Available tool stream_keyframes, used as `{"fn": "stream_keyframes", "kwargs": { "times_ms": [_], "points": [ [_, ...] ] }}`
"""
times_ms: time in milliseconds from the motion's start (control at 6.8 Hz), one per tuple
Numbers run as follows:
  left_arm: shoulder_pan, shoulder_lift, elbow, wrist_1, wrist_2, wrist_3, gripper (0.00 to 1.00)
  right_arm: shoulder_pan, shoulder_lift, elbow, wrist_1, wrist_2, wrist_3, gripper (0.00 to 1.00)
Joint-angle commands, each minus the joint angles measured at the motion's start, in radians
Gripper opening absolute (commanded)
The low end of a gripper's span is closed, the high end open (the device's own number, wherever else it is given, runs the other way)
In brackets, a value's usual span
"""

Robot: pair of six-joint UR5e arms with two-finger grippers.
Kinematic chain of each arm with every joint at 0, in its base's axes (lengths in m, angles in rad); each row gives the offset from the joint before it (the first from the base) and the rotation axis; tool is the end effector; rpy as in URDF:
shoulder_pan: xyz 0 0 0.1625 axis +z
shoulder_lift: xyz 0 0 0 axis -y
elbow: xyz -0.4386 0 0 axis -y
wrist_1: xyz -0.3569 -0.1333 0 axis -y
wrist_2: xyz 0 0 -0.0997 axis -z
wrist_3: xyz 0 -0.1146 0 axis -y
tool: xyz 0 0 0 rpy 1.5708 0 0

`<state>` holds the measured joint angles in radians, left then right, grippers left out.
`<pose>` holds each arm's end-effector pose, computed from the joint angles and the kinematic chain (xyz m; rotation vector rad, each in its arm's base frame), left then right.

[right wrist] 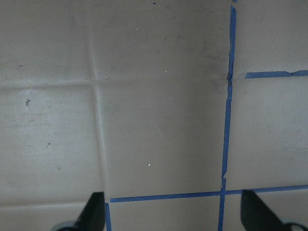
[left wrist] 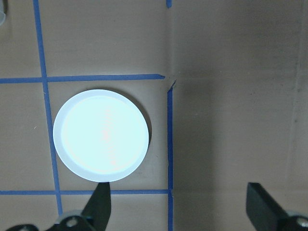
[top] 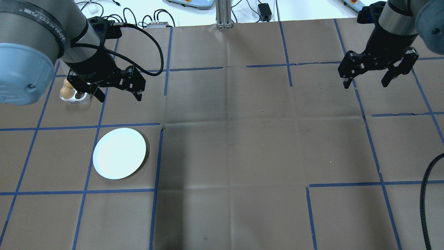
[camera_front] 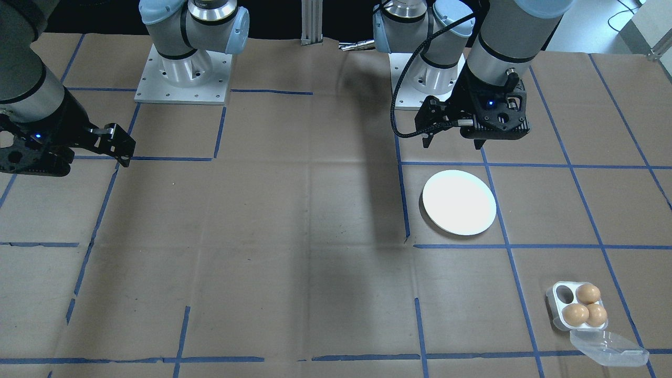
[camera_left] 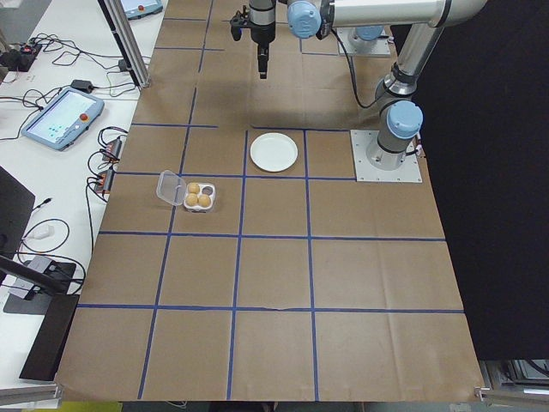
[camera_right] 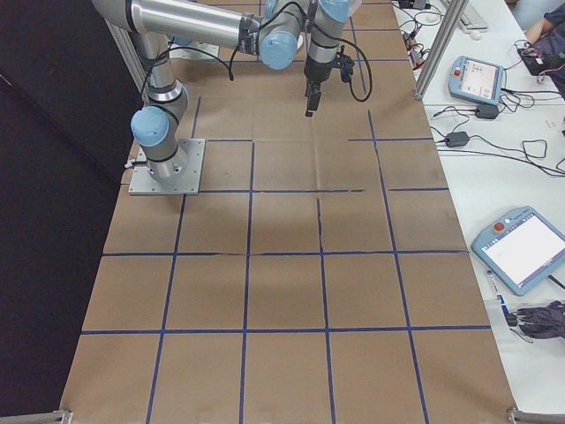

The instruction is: Place egg on plate

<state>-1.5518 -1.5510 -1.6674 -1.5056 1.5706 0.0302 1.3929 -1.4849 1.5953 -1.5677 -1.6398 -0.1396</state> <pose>-0.1248 -0.4480 0.4579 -0.0176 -3.1410 -0.0182 0.0388 -0.4931 0.4353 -0.0530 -3.0852 -0.1899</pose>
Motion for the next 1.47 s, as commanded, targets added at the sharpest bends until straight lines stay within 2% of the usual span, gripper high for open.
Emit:
{"fn": "stream_keyframes", "kwargs": {
  "times_ms": [0, 735, 882, 1324],
  "points": [
    [0.002, -0.015, -0.002, 0.001, -0.004, 0.000, 1.00, 0.000, 0.000, 0.000, 0.000, 0.000, 0.000, 1.00],
    [0.007, -0.011, -0.002, 0.001, -0.001, 0.002, 1.00, 0.000, 0.000, 0.000, 0.000, 0.000, 0.000, 1.00],
    [0.047, -0.021, -0.003, 0.001, 0.000, 0.002, 1.00, 0.000, 0.000, 0.000, 0.000, 0.000, 0.000, 1.00],
    [0.359, -0.079, -0.040, 0.001, -0.003, 0.002, 1.00, 0.000, 0.000, 0.000, 0.000, 0.000, 0.000, 1.00]
  ]
}}
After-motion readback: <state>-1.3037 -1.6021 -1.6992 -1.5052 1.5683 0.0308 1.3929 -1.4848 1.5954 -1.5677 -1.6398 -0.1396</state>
